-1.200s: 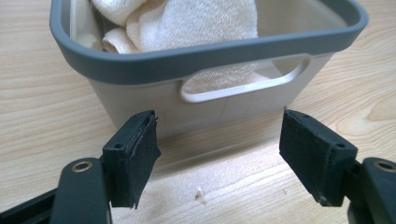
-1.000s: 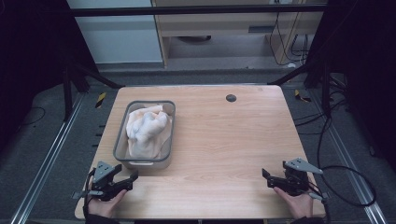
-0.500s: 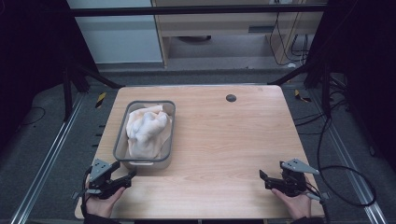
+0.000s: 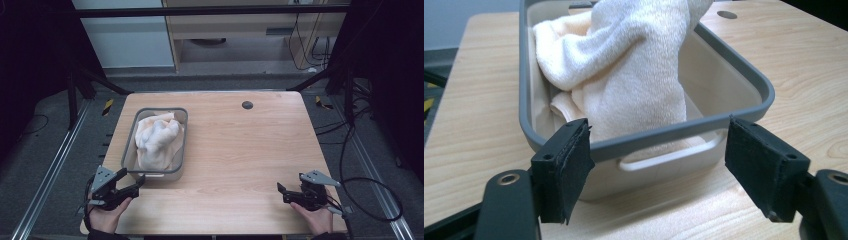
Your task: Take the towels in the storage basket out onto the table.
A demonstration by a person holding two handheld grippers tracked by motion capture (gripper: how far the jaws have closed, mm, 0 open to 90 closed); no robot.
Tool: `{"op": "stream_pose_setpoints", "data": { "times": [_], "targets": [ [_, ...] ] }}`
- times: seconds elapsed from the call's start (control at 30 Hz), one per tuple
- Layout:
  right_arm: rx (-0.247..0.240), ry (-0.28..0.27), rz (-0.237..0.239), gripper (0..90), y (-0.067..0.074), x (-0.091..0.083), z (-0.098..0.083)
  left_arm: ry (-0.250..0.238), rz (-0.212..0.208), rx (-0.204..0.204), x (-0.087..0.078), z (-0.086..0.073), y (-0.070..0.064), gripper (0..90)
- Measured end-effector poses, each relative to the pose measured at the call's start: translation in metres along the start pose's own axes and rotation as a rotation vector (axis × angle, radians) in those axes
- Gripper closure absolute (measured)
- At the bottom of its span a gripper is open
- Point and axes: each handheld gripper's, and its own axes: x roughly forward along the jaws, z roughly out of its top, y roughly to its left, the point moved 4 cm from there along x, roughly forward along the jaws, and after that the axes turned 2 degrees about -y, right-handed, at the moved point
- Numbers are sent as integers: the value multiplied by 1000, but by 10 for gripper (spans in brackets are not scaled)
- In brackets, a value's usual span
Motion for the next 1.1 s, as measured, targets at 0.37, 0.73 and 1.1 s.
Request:
{"op": "stream_pose_setpoints", "data": {
  "times": [0.37,0.73,1.1],
  "targets": [
    [-14,9,-6,103,0,2,-1,-8,-6,2,-1,12,1,255],
    [-26,17,-14,101,-1,3,-2,-18,-13,22,1,30,3,249],
    [-21,22,-15,100,-1,3,-2,-12,-32,28,7,47,4,238]
  ]
}}
